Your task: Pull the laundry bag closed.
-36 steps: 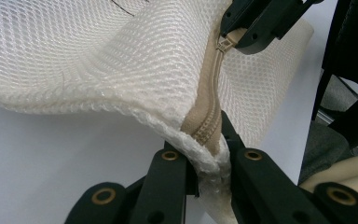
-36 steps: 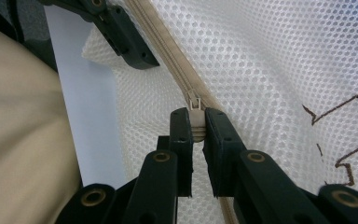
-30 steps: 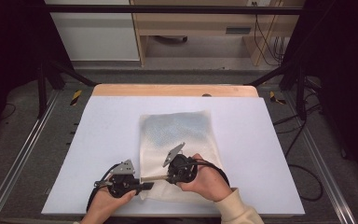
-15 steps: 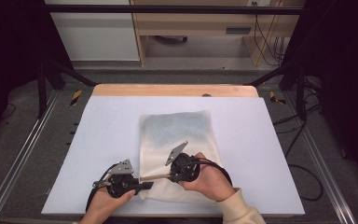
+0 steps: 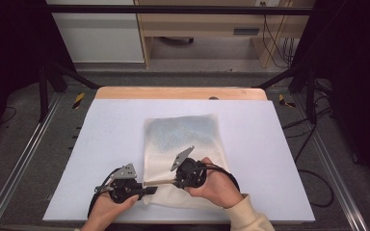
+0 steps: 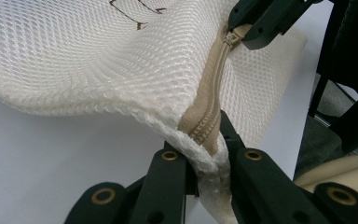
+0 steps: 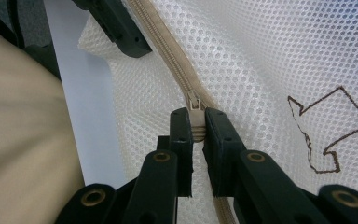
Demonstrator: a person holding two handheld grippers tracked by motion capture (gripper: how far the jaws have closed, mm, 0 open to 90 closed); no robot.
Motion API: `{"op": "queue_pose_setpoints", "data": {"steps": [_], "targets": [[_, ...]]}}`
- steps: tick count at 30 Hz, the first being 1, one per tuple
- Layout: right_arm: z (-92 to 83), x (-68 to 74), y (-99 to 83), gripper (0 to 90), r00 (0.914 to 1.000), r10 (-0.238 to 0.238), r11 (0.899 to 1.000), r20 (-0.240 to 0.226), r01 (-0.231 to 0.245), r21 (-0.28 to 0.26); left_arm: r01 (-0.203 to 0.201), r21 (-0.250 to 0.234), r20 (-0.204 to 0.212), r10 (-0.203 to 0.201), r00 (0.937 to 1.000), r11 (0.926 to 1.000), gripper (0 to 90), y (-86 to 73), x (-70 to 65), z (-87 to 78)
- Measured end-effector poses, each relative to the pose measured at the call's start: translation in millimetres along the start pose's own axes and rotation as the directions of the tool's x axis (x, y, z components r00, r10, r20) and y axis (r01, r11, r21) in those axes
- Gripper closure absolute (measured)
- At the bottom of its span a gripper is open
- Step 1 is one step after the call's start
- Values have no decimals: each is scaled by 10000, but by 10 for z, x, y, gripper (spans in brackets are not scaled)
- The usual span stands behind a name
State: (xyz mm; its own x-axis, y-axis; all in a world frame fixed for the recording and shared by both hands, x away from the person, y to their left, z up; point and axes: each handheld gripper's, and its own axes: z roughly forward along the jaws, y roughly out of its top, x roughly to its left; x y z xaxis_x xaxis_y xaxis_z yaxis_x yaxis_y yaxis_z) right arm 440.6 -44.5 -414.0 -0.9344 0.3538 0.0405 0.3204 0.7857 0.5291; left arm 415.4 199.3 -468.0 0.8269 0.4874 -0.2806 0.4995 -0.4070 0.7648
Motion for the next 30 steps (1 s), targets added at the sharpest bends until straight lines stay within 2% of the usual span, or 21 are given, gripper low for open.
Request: {"op": "queue_pose_setpoints", "data": {"steps": [3, 8, 11, 20, 21, 30], "targets": [[9, 5, 1, 821, 10000, 79, 10000, -8, -79, 11, -22, -8, -64, 22, 10000, 10000, 845, 2, -3, -8], [14, -2, 0, 821, 10000, -89, 10000, 19, 89, 26, 24, 8, -11, -24, 10000, 10000, 846, -1, 9, -10], [10, 2, -2, 821, 10000, 30, 10000, -5, -30, -20, 42, 1, 2, -42, 10000, 10000, 846, -3, 7, -8], [12, -12, -7, 821, 10000, -50, 10000, -82, 50, -15, 111, 13, 57, -111, 9999, 9999, 845, -7, 18, -4], [9, -2, -6, 821, 9999, 69, 10000, -83, -69, -26, 95, 17, 64, -95, 9999, 10000, 845, -4, 17, -6], [13, 4, 1, 821, 10000, -57, 10000, -40, 57, -12, 70, 38, 39, -70, 10000, 10000, 846, -2, 20, -15]]}}
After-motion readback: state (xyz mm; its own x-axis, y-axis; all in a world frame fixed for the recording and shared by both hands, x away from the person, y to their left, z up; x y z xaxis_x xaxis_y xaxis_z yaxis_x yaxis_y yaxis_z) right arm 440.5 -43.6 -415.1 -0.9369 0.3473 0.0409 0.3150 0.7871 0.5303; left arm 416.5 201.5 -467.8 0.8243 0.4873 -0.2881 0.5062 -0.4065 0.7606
